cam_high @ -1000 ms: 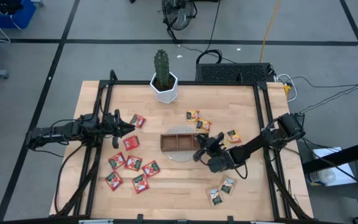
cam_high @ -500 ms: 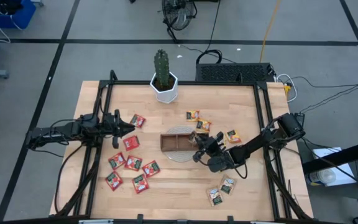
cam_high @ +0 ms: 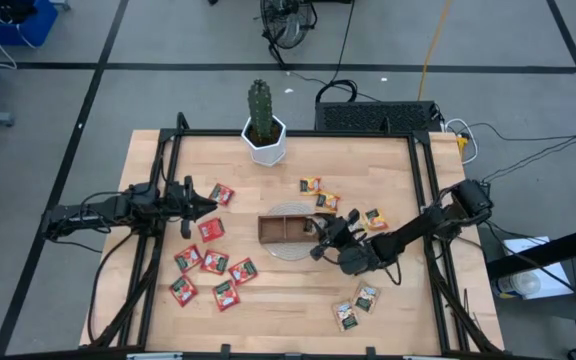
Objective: Pick & Place Tea
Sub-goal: Put the brown tea bag into the right section of the wooden organizer
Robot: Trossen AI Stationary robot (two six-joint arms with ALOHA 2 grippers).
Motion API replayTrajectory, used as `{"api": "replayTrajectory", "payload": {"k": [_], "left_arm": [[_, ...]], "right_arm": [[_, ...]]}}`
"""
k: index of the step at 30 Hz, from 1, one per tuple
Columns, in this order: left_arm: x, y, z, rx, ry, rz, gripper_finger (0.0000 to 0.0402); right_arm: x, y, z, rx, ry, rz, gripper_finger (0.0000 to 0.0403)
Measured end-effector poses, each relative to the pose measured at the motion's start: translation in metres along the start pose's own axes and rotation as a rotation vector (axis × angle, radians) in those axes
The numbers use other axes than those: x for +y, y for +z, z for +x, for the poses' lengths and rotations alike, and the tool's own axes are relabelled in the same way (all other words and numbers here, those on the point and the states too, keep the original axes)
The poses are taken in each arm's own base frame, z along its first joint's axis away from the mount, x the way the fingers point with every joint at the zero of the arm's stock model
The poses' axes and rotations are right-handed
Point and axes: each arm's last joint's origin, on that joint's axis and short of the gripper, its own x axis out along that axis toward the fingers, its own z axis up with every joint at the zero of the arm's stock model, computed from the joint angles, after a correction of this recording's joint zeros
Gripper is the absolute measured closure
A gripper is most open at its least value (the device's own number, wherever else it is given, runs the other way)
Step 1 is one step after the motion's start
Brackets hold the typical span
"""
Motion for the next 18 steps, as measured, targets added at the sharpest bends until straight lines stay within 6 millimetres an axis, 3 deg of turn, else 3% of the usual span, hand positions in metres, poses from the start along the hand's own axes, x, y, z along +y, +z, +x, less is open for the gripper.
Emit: {"api": "replayTrajectory", "payload": {"k": [5,10,14,18], "left_arm": [[0.000,0.000,0.000,0.000,0.000,0.000,0.0344],[0.000,0.000,0.000,0.000,0.000,0.000,0.0344],[0.000,0.000,0.000,0.000,0.000,0.000,0.0344],[0.000,0.000,0.000,0.000,0.000,0.000,0.0344]], "right_arm": [[-0.005,0.038,-0.005,-0.067,0.027,-0.152,0.0279],[-0.005,0.101,0.005,-0.075,0.290,-0.367,0.0271],[-0.013,0.150,0.034,0.218,0.437,-0.420,0.0264],[-0.030,0.173,0.067,0.525,0.546,-0.429,0.0253]]}}
